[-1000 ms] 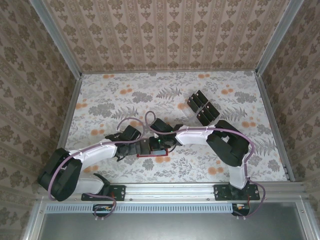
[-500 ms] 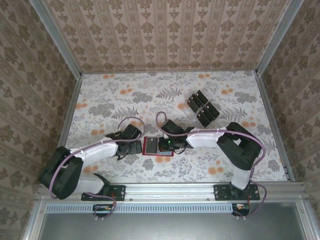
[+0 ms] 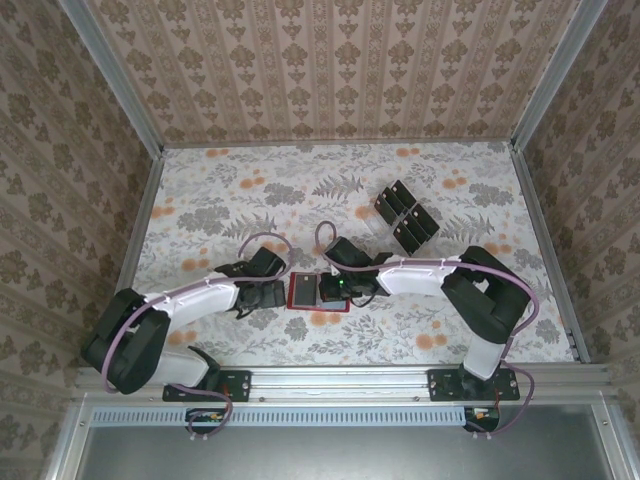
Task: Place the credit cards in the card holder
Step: Insert the credit card into the card holder.
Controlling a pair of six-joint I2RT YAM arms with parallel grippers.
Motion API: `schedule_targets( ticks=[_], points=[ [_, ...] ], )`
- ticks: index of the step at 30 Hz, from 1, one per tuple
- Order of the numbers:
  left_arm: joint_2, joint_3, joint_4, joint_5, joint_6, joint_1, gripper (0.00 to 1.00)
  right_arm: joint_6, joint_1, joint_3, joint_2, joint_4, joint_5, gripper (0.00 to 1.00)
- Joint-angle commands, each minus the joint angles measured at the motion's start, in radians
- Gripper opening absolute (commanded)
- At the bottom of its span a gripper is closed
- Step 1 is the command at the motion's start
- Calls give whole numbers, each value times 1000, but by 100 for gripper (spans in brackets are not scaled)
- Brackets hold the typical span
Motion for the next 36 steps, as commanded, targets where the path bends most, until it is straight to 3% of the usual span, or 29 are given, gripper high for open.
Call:
schedule_targets(
  ticks=[1,36],
  points=[
    [60,-15,105,58,8,-13,100,-14,12,27,-25,-39,4,0],
    [112,-44,177,77,-23,-53,100,63,63,120,124,44,-72,0]
  ],
)
